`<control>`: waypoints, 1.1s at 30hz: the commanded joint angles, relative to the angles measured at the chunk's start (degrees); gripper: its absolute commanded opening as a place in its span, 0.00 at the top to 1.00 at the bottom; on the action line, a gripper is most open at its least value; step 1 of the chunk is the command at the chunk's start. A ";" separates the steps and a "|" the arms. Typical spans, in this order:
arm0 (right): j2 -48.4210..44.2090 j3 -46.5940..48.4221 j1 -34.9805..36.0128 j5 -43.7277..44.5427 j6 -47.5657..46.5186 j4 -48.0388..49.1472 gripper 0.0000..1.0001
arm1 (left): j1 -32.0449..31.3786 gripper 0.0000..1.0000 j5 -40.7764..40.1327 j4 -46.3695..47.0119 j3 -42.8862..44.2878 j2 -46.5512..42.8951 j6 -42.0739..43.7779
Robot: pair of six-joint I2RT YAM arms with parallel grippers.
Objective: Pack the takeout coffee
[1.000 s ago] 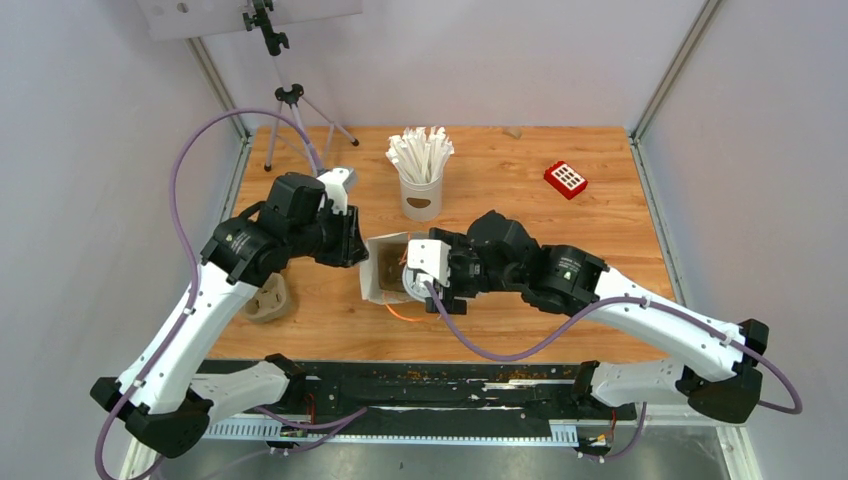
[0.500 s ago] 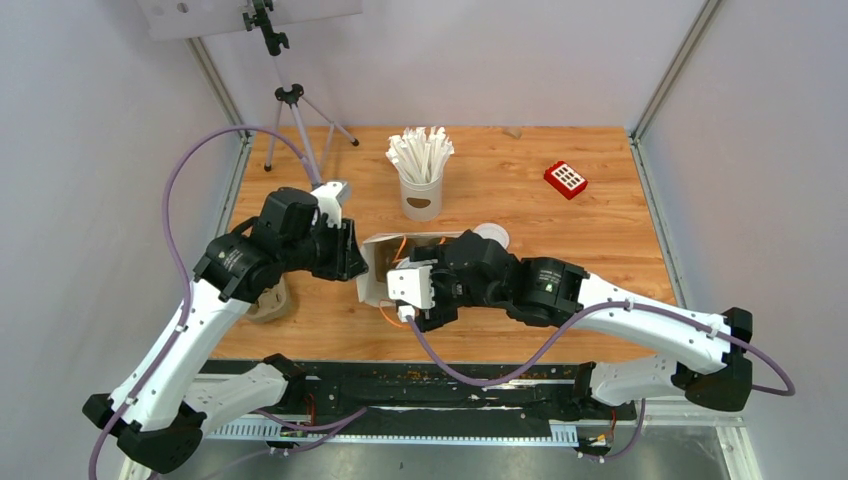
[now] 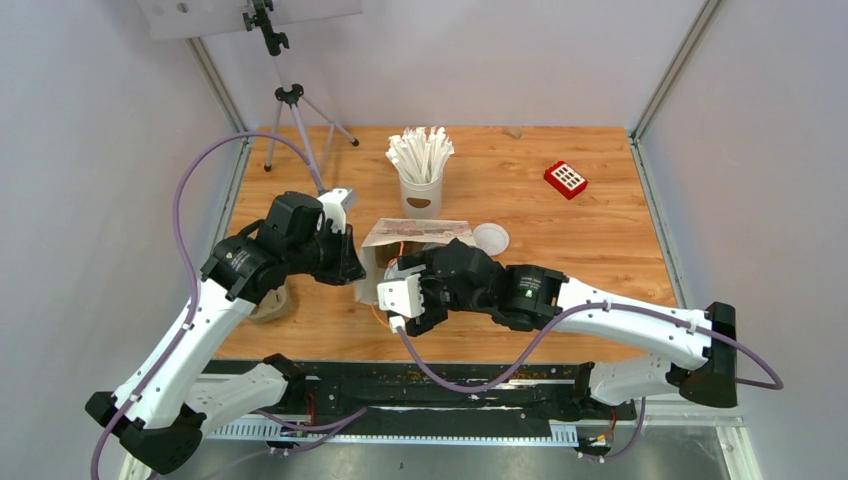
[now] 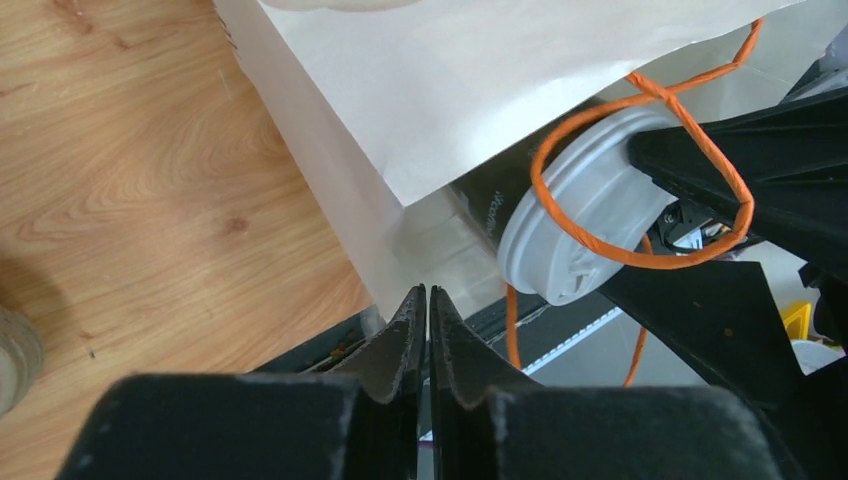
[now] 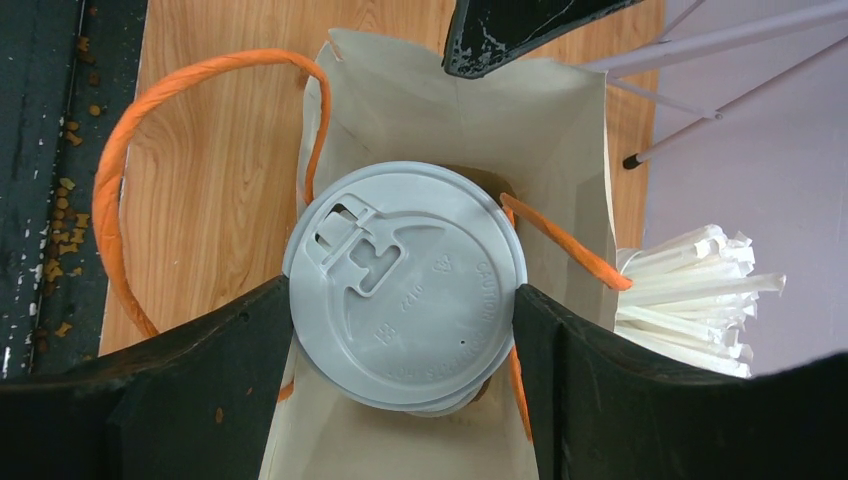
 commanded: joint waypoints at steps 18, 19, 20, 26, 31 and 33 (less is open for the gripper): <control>-1.46 -2.30 0.23 1.43 -2.80 5.13 0.23 | 0.30 0.66 -5.04 -1.93 2.65 -0.93 1.09; -1.69 -2.48 0.21 1.49 -2.70 4.85 0.23 | 0.28 0.65 -6.21 -2.26 2.98 -0.88 1.45; -1.69 -2.54 0.23 1.57 -2.63 4.49 0.23 | 0.36 0.64 -6.94 -2.46 3.40 -0.80 1.89; -1.52 -2.81 0.23 1.85 -2.30 4.24 0.23 | 1.04 0.58 -5.89 0.00 1.43 -1.12 3.79; -2.26 -3.56 0.21 1.98 -2.23 4.11 0.23 | 1.57 0.53 -5.49 2.55 -1.24 -1.33 4.63; -2.67 -3.84 0.19 1.90 -2.13 4.01 0.23 | 1.83 0.52 -6.14 2.76 -1.27 -0.88 4.98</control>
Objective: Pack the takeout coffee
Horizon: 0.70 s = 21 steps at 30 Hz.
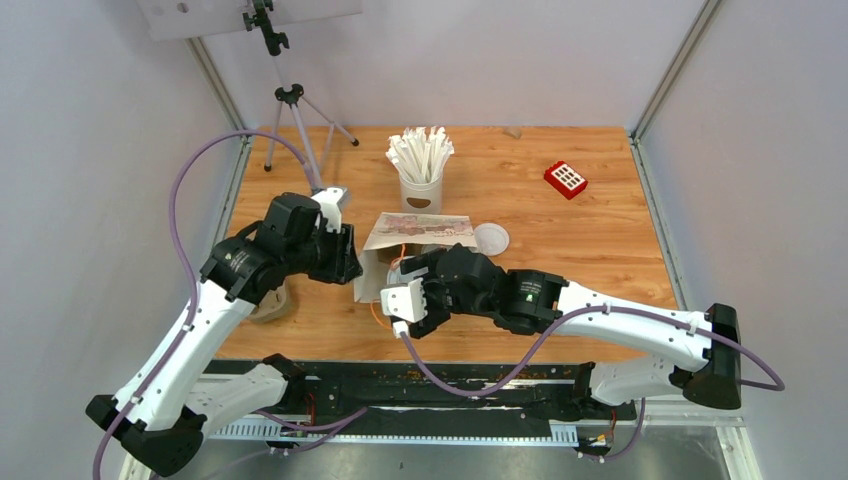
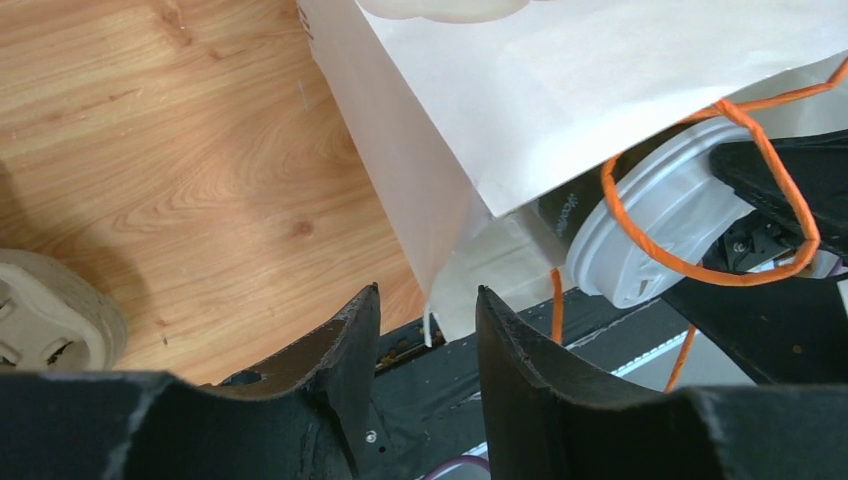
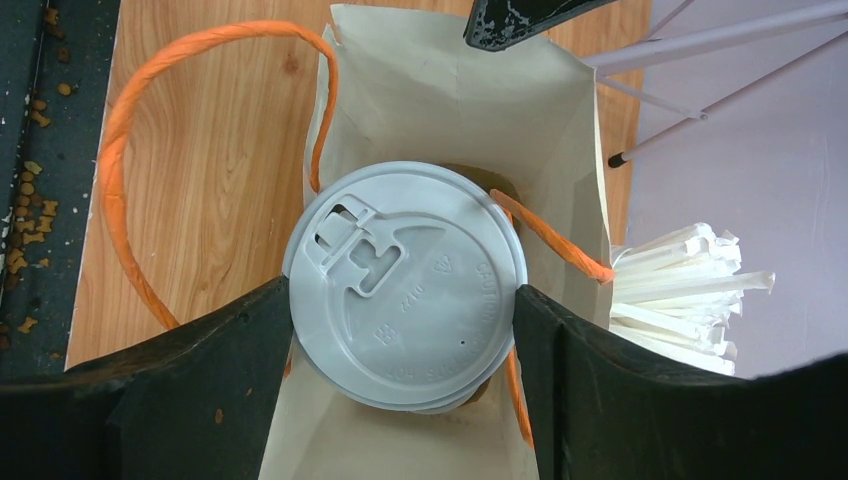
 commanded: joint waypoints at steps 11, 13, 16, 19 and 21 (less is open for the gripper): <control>-2.12 -0.63 0.23 1.00 1.56 0.87 0.23 | 1.05 0.50 4.29 7.26 -3.72 -0.48 0.50; -2.09 -0.56 0.28 0.97 1.62 0.83 0.24 | 1.03 0.51 5.28 8.10 -4.89 -0.82 -0.25; -1.92 -0.47 0.27 0.48 0.83 0.39 0.24 | 1.03 0.62 5.40 8.88 -6.53 -1.74 -0.87; -1.95 -0.13 0.37 -0.22 -0.32 0.85 0.24 | 1.03 0.81 5.69 8.96 -6.25 -2.42 -0.94; -1.45 0.03 0.34 -0.74 -1.24 1.81 0.24 | 1.03 0.91 6.00 8.44 -5.62 -2.54 -1.05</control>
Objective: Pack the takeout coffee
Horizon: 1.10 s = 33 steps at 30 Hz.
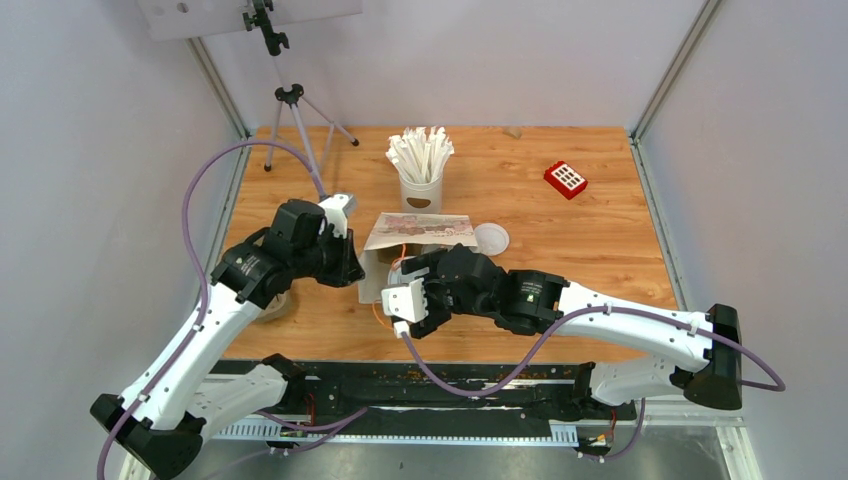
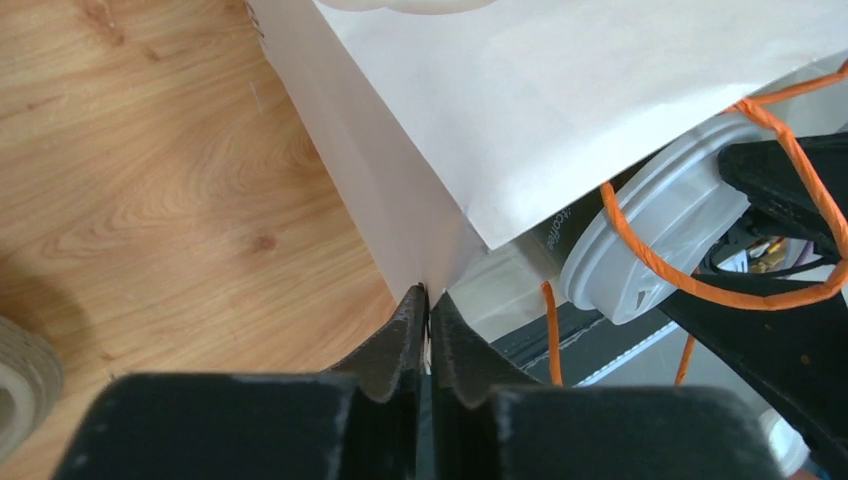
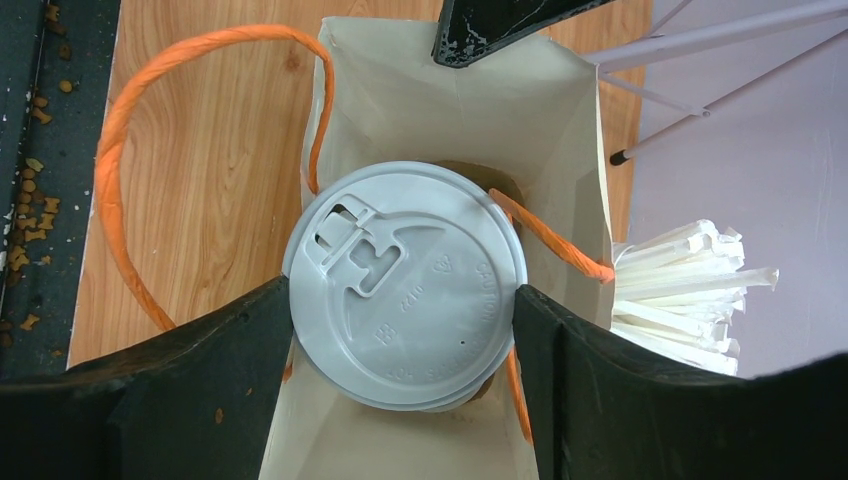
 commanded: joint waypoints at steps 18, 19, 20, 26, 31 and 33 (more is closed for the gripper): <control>5.13 1.40 -0.04 1.02 -6.45 10.24 0.25 | 0.33 1.00 4.46 2.15 0.74 -1.49 0.01; 4.65 1.41 -0.04 0.99 -6.39 11.02 0.25 | 0.33 1.00 4.39 2.04 0.72 -1.46 -0.07; 4.33 1.27 -0.03 1.20 -6.67 11.49 0.25 | 0.34 1.00 4.38 2.01 0.74 -1.47 -0.15; 3.03 -2.11 -1.69 -1.29 -7.21 13.83 0.24 | 0.33 1.00 3.41 1.03 1.84 -0.78 -0.18; 4.27 -2.21 -4.17 -6.80 -8.50 14.01 0.23 | 0.41 1.00 2.54 -0.30 2.56 -0.42 0.34; 5.12 -1.69 -5.55 -9.06 -9.79 13.50 0.23 | 0.42 1.00 2.68 -0.44 2.49 -0.49 0.66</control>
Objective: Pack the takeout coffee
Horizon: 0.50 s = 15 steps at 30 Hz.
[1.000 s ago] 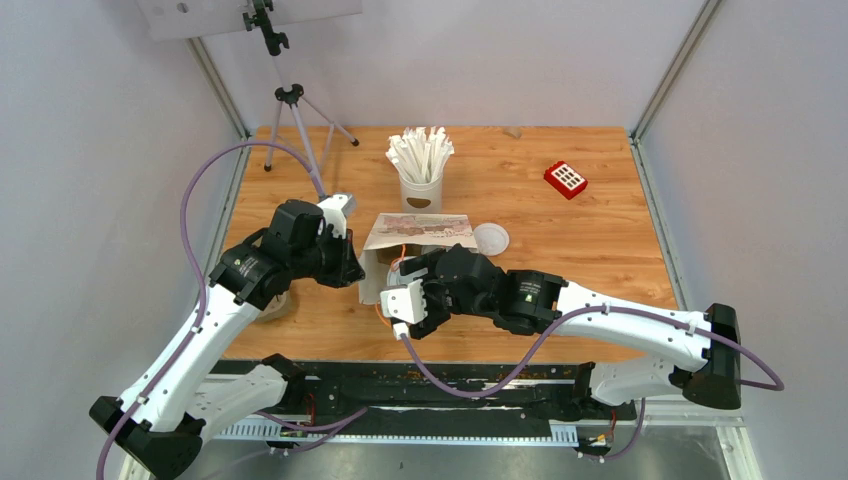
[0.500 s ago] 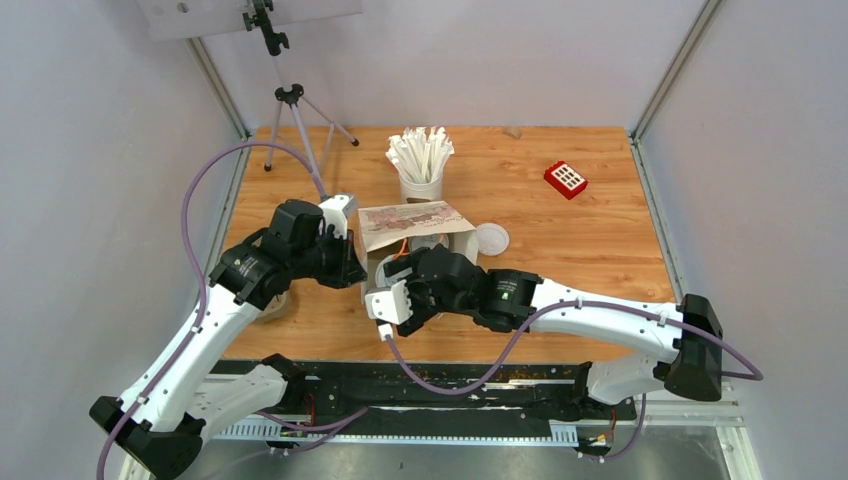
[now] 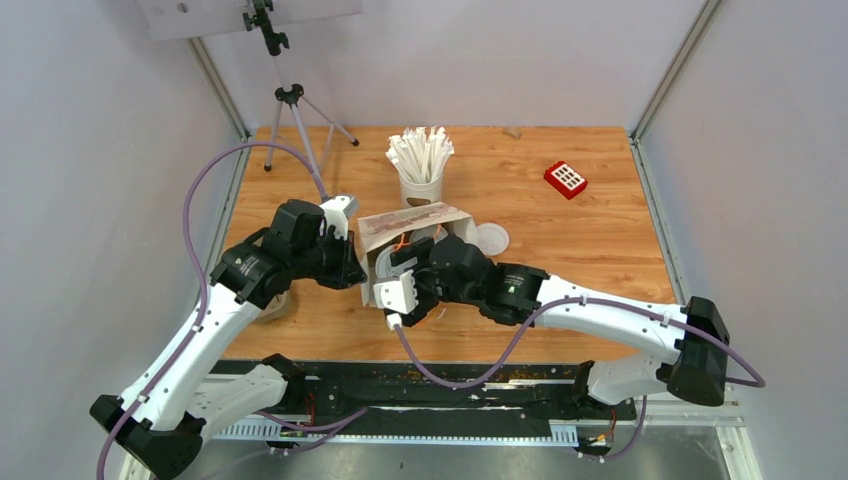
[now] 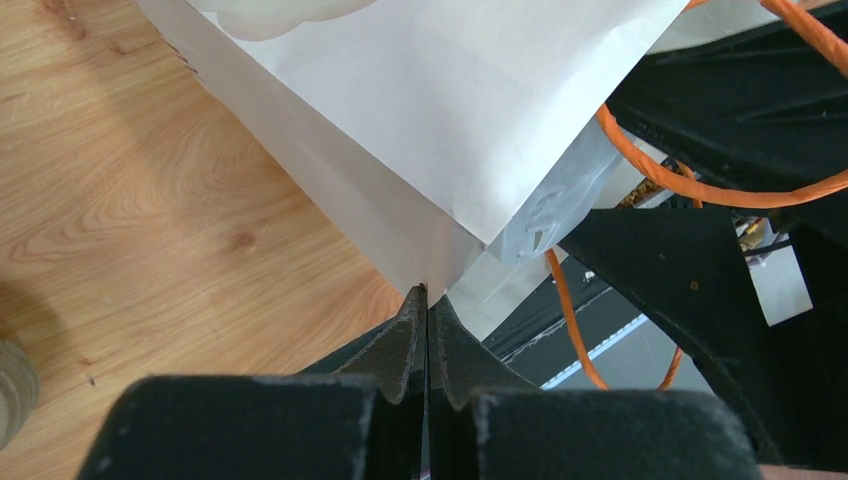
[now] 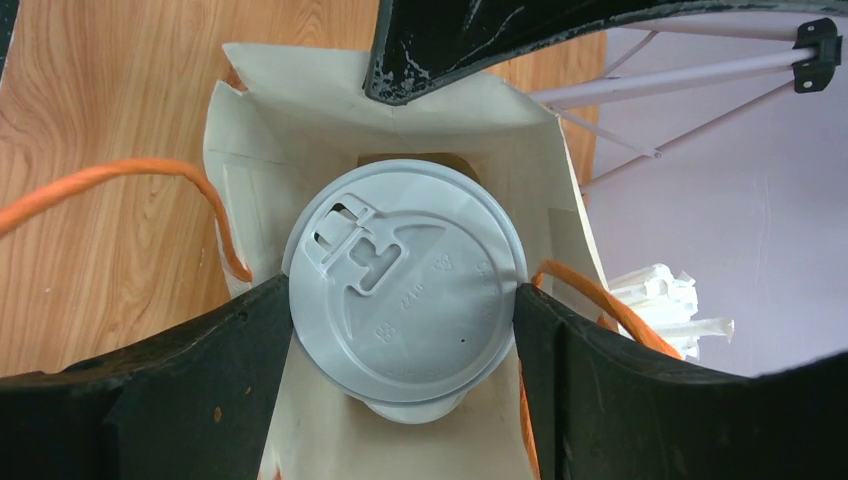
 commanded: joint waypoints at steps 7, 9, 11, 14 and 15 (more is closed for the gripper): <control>3.16 3.59 -6.57 -13.46 -10.44 -1.04 0.23 | 0.40 1.00 -1.18 -2.34 3.96 0.41 3.36; 3.92 3.50 -6.91 -13.69 -11.98 -0.99 0.23 | 0.40 1.00 -1.24 -2.80 3.95 0.65 3.60; 4.76 3.44 -7.06 -13.72 -12.75 -0.30 0.23 | 0.35 1.00 -1.41 -3.03 3.77 0.55 3.30; 5.97 3.52 -7.10 -14.60 -13.65 1.32 0.23 | 0.44 1.00 -2.03 -2.96 3.66 0.28 2.30; 6.41 3.53 -7.06 -15.23 -13.92 1.77 0.23 | 0.44 1.00 -2.36 -2.98 3.76 0.08 1.90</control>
